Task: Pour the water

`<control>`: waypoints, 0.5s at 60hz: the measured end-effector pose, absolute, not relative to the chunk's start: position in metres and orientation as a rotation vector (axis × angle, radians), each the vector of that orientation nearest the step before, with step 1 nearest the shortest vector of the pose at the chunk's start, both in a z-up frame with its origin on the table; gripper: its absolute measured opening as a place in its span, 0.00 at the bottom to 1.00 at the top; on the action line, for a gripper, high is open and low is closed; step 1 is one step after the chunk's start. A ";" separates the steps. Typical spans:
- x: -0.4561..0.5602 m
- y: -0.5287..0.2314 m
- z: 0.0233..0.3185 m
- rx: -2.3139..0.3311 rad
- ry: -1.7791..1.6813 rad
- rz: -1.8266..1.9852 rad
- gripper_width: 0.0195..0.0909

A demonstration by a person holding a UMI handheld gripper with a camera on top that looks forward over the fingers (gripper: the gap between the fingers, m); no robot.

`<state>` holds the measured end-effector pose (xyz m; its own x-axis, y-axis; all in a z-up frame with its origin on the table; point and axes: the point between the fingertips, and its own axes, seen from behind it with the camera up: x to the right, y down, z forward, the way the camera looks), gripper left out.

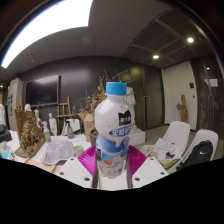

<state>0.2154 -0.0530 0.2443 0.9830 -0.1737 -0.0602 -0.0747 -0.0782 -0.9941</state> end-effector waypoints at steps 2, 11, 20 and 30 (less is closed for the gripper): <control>0.233 -0.051 0.227 -1.684 0.182 -0.107 0.26; 0.291 -0.045 0.149 -1.783 0.166 -0.128 0.26; 0.324 -0.046 0.092 -1.857 0.159 -0.133 0.26; 0.333 -0.054 0.049 -1.931 0.179 -0.075 0.29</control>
<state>0.3332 -0.0540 0.0485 0.9864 -0.1610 -0.0335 -0.0888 -0.3503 -0.9324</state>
